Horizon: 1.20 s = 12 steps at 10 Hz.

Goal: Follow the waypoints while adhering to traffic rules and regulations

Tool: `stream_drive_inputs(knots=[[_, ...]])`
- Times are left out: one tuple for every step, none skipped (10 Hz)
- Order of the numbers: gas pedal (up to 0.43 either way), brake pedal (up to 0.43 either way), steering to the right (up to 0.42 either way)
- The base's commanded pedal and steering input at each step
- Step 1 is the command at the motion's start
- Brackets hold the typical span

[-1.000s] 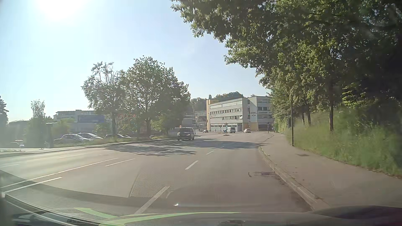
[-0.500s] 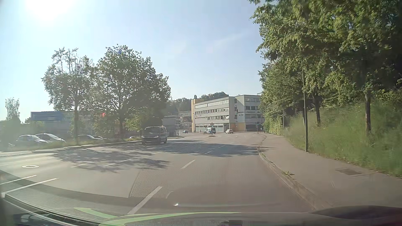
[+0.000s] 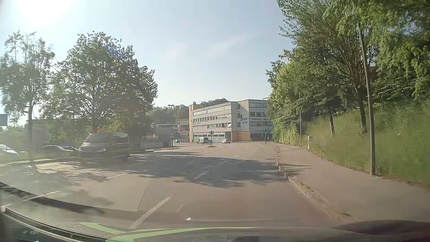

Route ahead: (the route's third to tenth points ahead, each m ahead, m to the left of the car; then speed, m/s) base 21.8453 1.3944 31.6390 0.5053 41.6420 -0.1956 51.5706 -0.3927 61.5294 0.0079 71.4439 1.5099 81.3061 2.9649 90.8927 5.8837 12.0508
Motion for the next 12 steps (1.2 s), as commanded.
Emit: stream_drive_inputs(knots=[[0.067, 0.0, 0.043], [0.059, 0.0, 0.045], [0.047, 0.0, 0.047], [0.047, 0.0, 0.047], [0.047, 0.0, 0.047], [0.047, 0.0, 0.047], [0.047, 0.0, 0.047], [0.047, 0.0, 0.046], [0.047, 0.0, 0.045], [0.047, 0.0, 0.04], [0.047, 0.0, 0.036], [0.047, 0.0, 0.035]])
